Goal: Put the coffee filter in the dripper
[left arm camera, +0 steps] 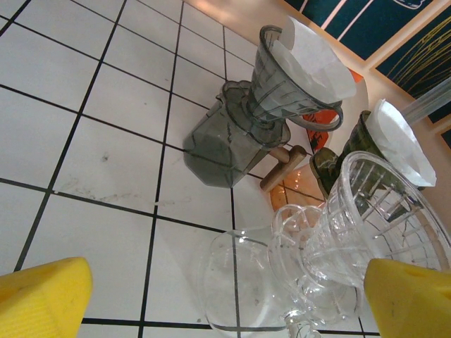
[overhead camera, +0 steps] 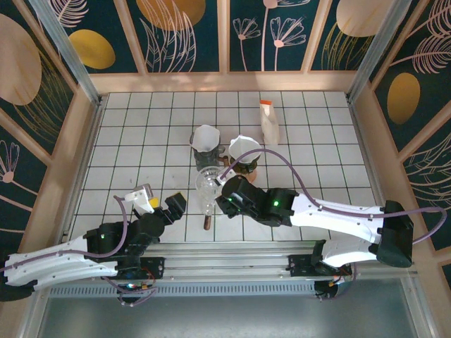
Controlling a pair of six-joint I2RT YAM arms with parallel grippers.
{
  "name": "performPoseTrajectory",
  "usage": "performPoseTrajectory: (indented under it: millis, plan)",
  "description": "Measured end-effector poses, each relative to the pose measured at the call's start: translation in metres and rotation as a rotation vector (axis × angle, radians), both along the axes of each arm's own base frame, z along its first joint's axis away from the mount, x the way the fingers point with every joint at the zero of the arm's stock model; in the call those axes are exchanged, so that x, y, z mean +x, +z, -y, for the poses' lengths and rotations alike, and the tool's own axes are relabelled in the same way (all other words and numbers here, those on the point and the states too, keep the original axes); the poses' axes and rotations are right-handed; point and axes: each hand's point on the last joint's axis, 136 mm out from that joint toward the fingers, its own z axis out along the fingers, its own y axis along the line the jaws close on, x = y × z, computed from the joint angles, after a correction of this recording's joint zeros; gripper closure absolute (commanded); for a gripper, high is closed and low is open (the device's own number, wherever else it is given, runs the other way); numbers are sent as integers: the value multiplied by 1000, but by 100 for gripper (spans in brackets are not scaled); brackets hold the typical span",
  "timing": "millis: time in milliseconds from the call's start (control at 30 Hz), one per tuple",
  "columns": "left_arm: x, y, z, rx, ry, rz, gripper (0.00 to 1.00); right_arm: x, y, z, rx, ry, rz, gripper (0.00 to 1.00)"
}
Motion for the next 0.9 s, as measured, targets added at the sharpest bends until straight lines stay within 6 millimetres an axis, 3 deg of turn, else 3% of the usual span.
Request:
performPoseTrajectory:
  millis: [133,400,900]
  plan:
    - [0,-1,0,-3,2,-2,2,-1,0,-1,9,0,-7,50]
    - [0,-6,-1,4,5,-8,1,-2,5,-6,50,3,-8,33]
    - [0,-7,-1,6,5,-10,1,4,19,-9,168,7,-40,31]
